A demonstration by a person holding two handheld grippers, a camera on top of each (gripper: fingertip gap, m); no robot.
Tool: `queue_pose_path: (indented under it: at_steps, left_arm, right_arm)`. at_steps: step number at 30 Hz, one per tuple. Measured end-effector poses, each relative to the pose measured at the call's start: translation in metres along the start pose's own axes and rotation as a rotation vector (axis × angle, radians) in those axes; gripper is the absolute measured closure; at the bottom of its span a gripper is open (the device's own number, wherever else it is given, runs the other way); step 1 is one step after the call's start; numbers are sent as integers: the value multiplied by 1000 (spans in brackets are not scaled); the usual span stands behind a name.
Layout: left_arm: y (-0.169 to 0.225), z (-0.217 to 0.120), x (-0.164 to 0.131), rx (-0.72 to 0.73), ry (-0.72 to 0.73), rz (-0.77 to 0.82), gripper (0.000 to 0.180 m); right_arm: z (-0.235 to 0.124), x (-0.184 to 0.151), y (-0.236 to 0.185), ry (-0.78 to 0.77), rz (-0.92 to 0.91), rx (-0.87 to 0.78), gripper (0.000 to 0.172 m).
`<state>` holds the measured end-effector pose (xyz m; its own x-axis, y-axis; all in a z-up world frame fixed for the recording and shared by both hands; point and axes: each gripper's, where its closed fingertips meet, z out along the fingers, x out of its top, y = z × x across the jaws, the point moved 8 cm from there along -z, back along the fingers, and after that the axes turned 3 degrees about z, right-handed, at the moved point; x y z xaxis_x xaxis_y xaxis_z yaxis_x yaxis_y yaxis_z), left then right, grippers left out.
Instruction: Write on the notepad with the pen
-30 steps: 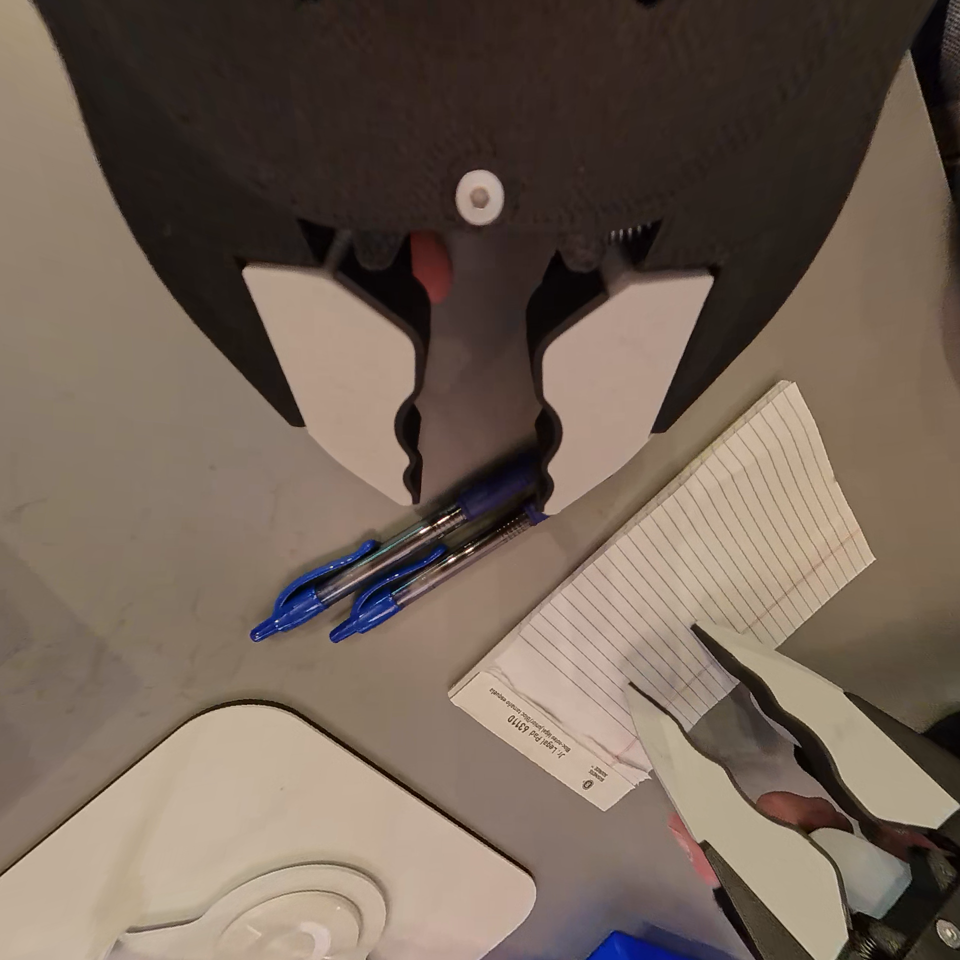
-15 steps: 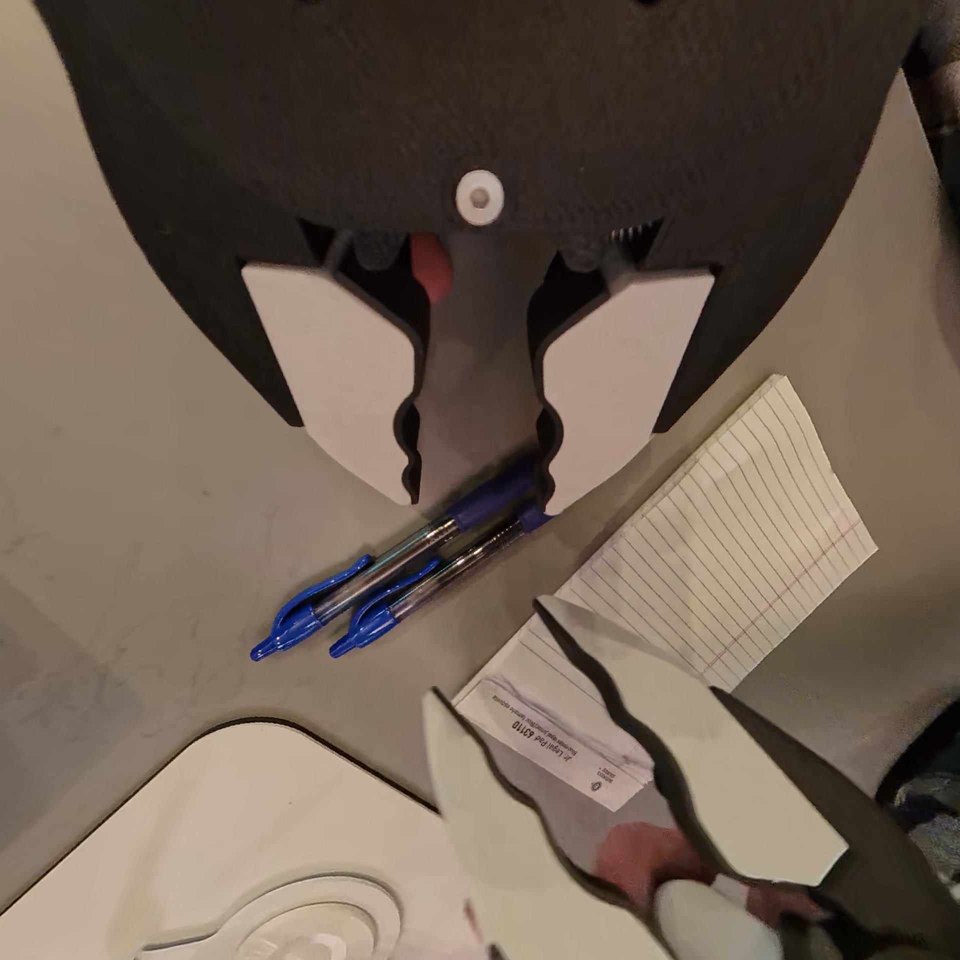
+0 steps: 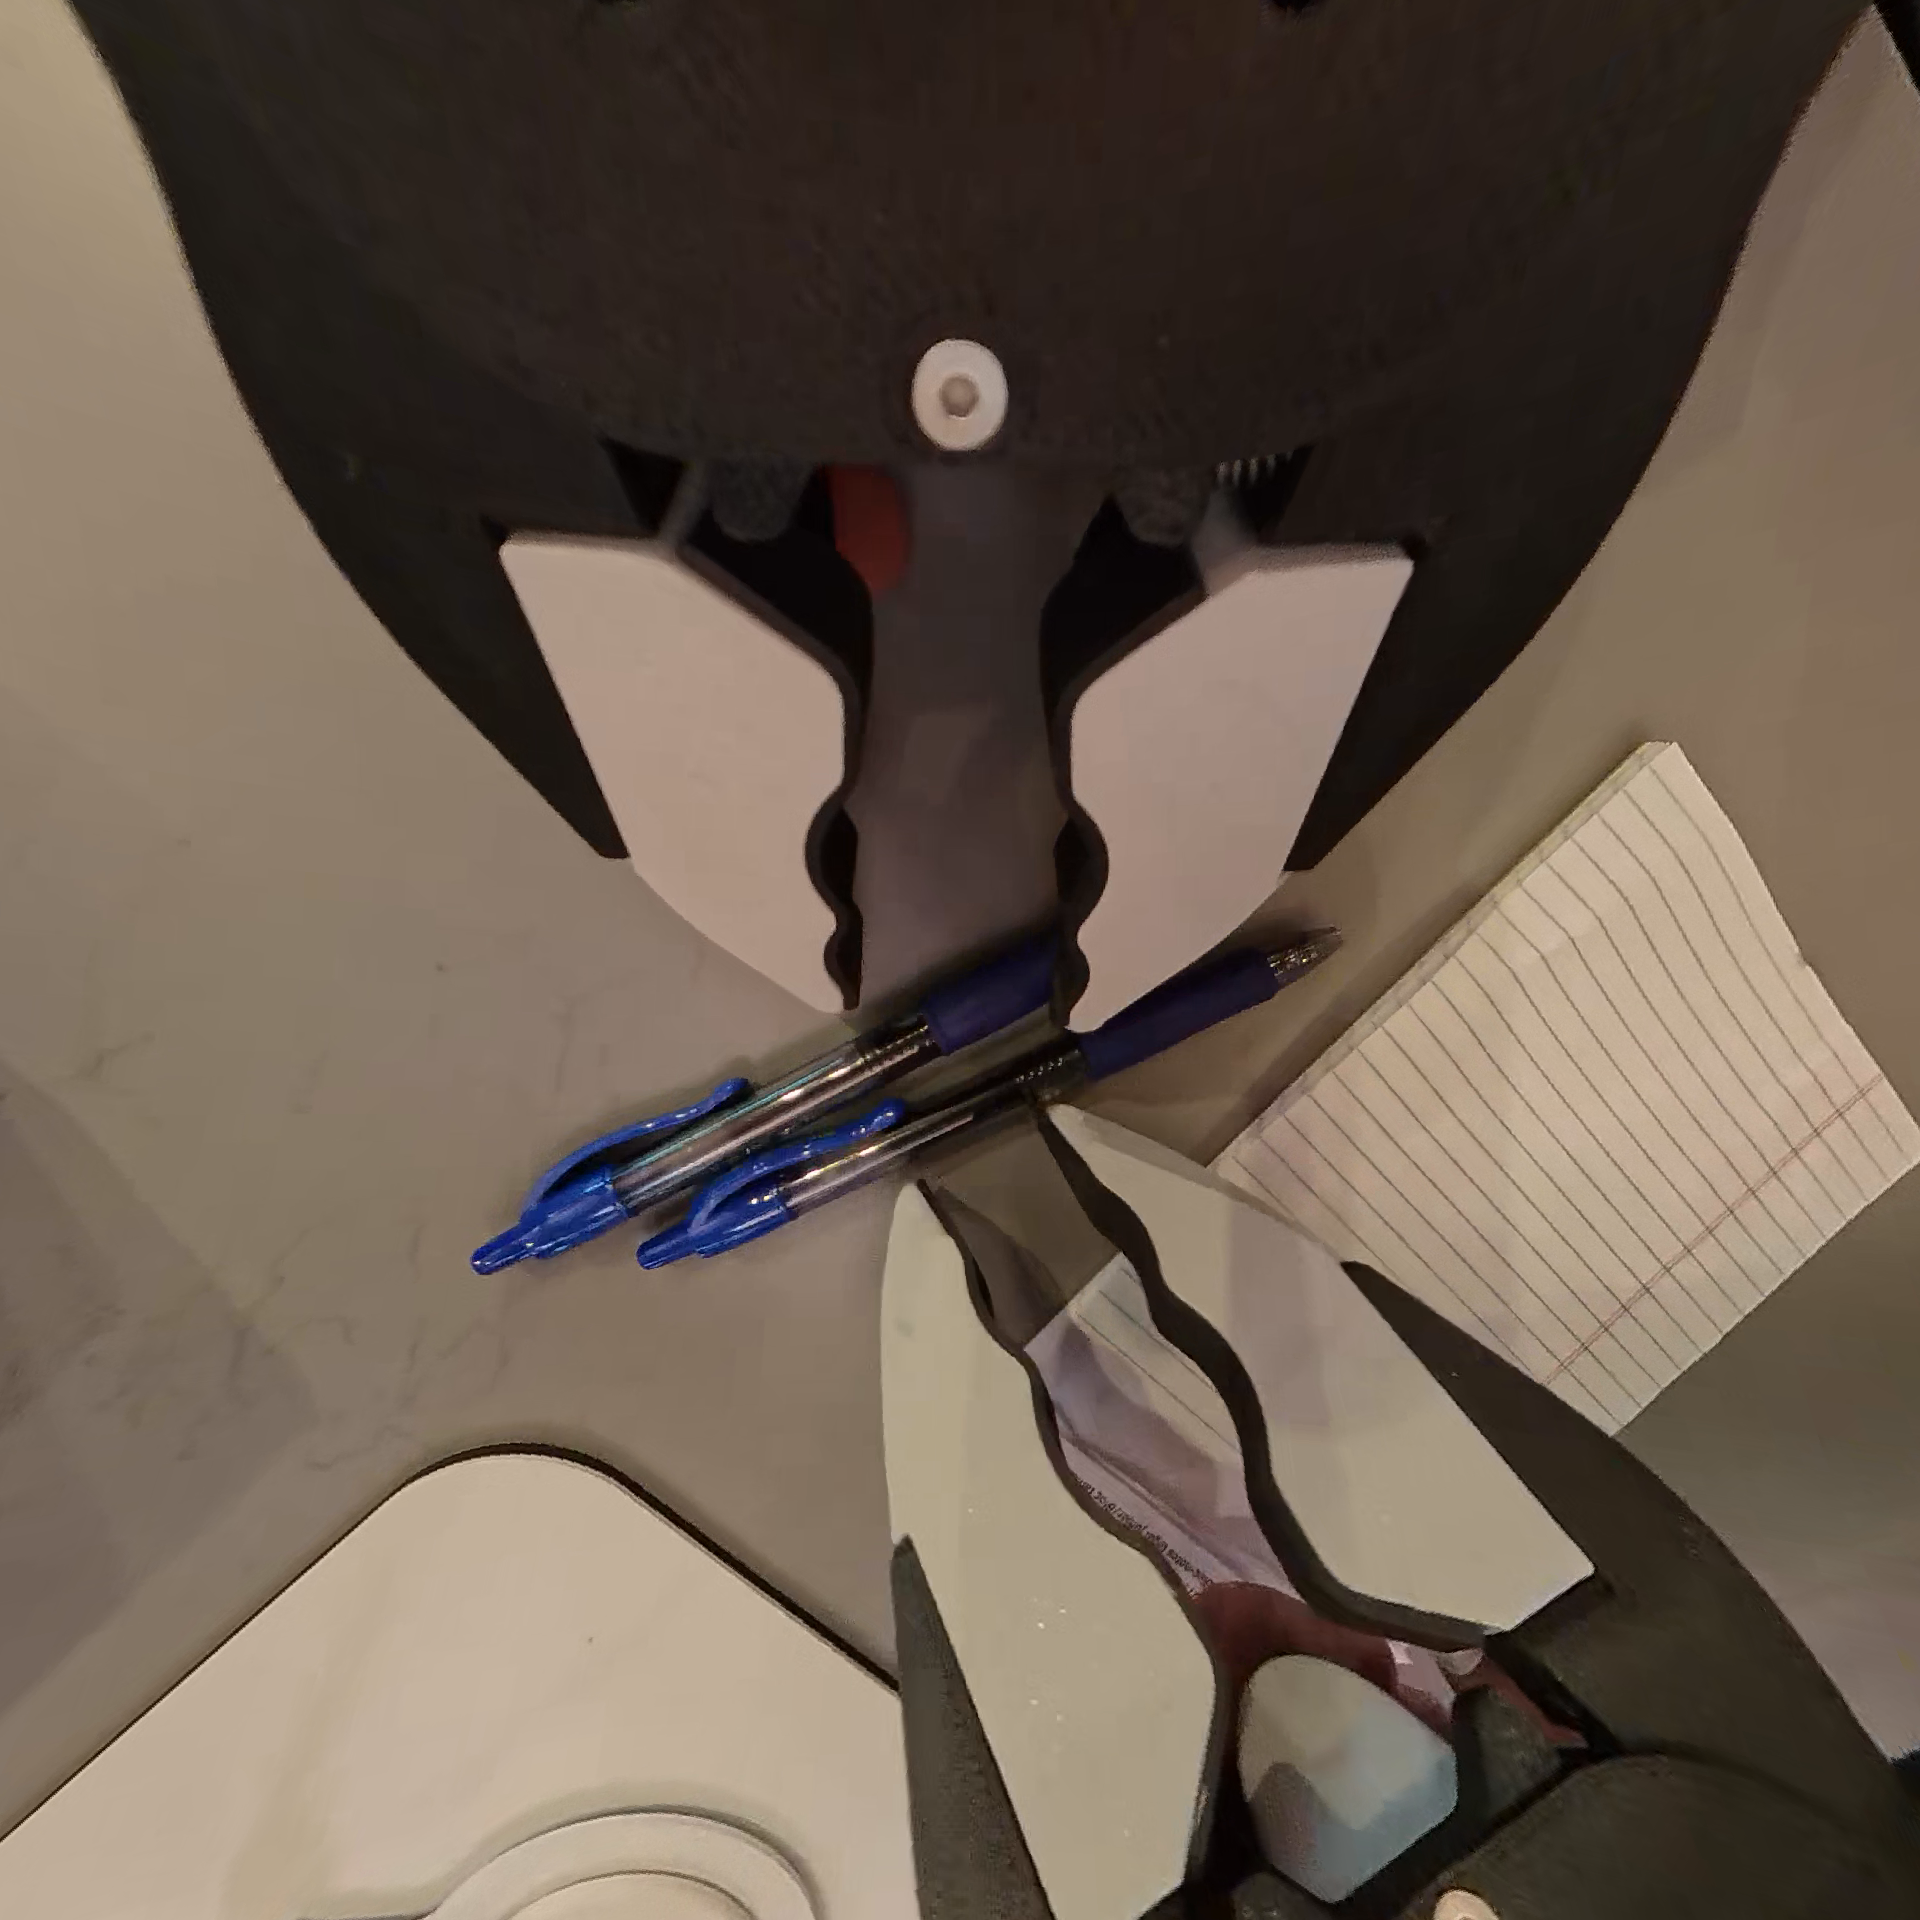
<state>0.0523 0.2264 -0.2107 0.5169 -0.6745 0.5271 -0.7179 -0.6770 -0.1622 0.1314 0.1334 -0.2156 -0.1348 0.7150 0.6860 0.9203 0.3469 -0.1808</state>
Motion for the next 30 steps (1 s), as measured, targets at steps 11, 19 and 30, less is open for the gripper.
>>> queue_pose_path:
  at_steps: [11, 19, 30]
  left_arm:
    - [29, -3, 21, 10, 18, 27, 141]
    - [43, -5, 30, 5, 16, -20, 136]
    - [14, -7, 30, 60, -8, 48, 133]
  right_arm:
    - [-17, -8, 4, -90, 3, 116, 160]
    - [-25, -10, 11, -88, 70, 100, 139]
    - [-8, 1, 9, -104, 44, -84, 125]
